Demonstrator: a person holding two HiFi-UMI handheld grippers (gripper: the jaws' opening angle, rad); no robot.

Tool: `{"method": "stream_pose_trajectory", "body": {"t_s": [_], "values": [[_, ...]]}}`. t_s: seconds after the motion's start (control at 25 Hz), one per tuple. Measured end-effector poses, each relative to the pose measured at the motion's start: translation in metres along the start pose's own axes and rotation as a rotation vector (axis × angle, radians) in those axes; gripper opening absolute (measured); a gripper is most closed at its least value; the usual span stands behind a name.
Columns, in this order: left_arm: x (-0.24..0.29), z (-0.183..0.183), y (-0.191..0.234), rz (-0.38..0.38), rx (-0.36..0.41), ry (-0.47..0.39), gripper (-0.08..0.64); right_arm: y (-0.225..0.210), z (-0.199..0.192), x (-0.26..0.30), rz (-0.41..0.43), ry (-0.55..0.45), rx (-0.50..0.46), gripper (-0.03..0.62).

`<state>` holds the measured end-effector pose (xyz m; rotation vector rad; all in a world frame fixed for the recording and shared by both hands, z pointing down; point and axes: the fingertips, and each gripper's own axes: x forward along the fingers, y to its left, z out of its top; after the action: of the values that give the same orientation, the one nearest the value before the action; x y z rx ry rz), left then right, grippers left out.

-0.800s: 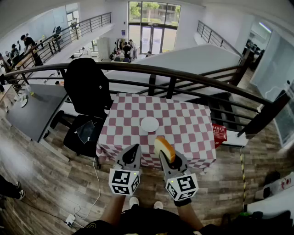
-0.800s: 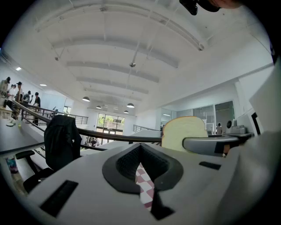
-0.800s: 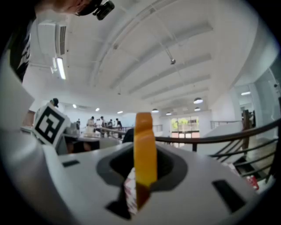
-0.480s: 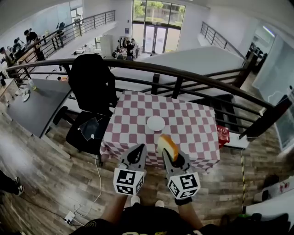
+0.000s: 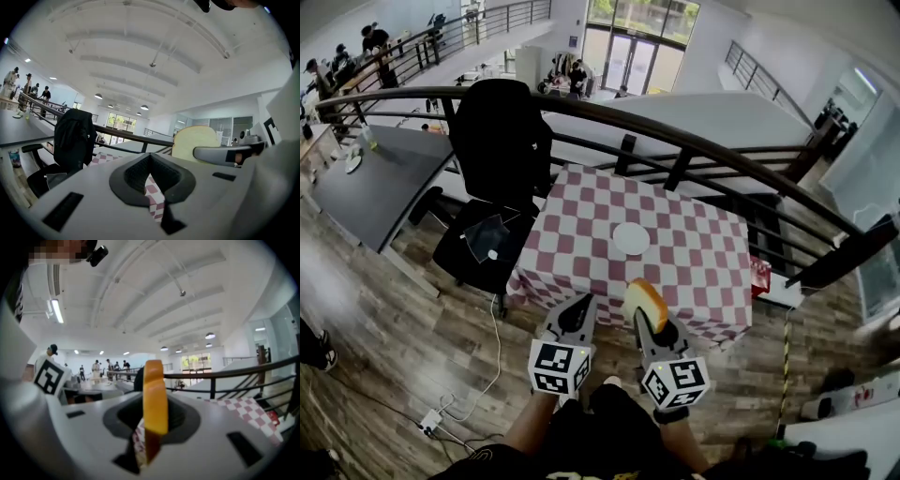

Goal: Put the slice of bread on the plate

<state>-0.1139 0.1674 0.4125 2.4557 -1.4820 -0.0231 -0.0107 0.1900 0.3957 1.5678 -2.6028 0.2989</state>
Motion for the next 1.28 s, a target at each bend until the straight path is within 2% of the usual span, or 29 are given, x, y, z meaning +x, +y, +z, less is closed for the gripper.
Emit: {"method": "stream_pose_trajectory", "body": {"t_s": [0.2,0.36,0.64,0.88,1.08,1.28], "values": [[0.004,-0.016,0.009,0.016,-0.013,0.025,0.018,-0.006,-0.014,0.014,-0.002,0.029,0.024,0.098],[0.026,-0.008,0.022,0.039,0.008,0.021,0.018,-0.021,-0.013,0.041,0.013,0.027,0.03,0.098],[0.111,0.021,0.033,0.092,0.049,-0.013,0.018,-0.074,0.022,0.105,0.08,-0.015,0.003,0.098],[0.196,0.058,0.021,0.057,0.125,-0.09,0.018,-0.132,0.063,0.17,0.18,-0.042,-0.041,0.098],[0.241,0.064,0.033,0.092,0.098,-0.116,0.018,-0.163,0.062,0.207,0.243,-0.013,-0.044,0.098],[0.266,0.045,0.043,0.161,0.108,-0.058,0.018,-0.188,0.041,0.232,0.257,0.027,0.012,0.098]]}}
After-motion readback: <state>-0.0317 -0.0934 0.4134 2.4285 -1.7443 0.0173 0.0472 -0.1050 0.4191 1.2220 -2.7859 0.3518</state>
